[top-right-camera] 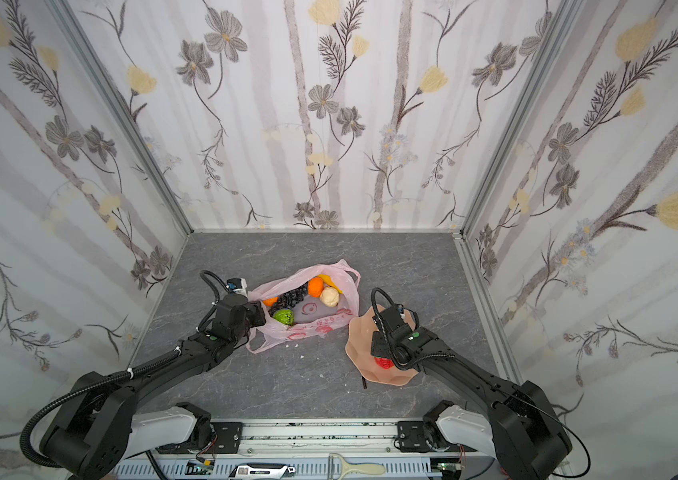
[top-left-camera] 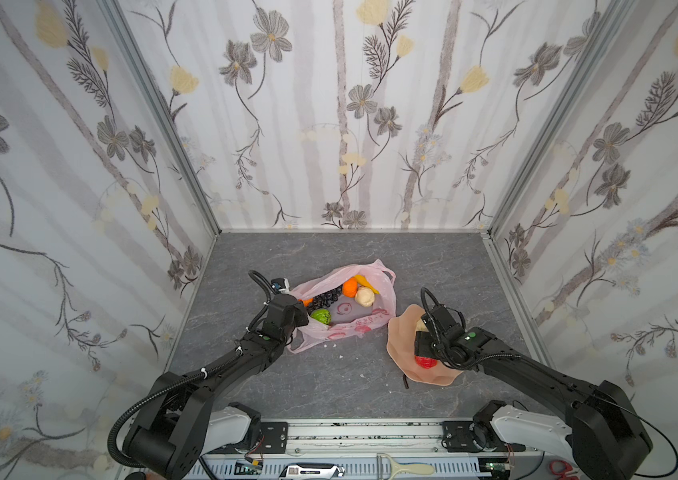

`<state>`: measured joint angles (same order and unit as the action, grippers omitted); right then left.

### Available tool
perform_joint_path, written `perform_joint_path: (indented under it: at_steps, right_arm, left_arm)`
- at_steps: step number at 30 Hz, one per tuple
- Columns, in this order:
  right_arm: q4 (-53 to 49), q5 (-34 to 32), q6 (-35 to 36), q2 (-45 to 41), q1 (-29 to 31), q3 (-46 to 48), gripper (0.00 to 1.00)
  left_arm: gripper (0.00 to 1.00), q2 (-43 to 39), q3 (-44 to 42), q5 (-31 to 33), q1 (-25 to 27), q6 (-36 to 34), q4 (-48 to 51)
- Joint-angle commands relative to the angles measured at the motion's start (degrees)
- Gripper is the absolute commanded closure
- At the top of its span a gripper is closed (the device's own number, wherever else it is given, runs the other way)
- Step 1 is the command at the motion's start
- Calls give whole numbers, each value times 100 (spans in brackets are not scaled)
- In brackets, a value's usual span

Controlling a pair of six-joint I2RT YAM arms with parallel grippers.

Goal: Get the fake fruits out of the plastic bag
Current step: 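Place the red apple in the peach bowl beside the bun, open right gripper, then reach the right gripper back into the bag toward the other cream bun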

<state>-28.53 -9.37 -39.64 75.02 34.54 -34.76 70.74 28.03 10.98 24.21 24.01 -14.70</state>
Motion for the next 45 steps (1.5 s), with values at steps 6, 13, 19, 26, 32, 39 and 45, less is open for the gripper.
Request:
perform_joint_path:
  at_steps: [6, 13, 19, 26, 32, 39, 45]
  right_arm:
    - [-61, -154, -36, -162, 1, -100, 24]
    - [-443, -489, 245, -442, 13, -733, 25]
    - [-201, -272, 765, 23, 75, -1833, 28]
    - [-93, -127, 1231, 1375, 656, -3159, 30]
    - [108, 127, 1288, 2511, 1005, -4006, 32]
    - [-155, -89, 1361, 3732, 990, -4902, 35]
    - [-361, -98, 1518, 4466, 893, -5525, 33]
  left_arm:
    - [90, -19, -6, 97, 2, -10, -125]
    - [90, -16, 2, 44, -4, -6, -130]
    - [90, 18, 9, 28, 3, -10, -129]
    - [90, 52, 23, 27, 2, -10, -130]
    - [90, 58, 18, 40, 5, -29, -131]
    - [90, 17, 18, -10, 5, -11, -130]
    - [90, -18, 9, -26, 5, -8, -128]
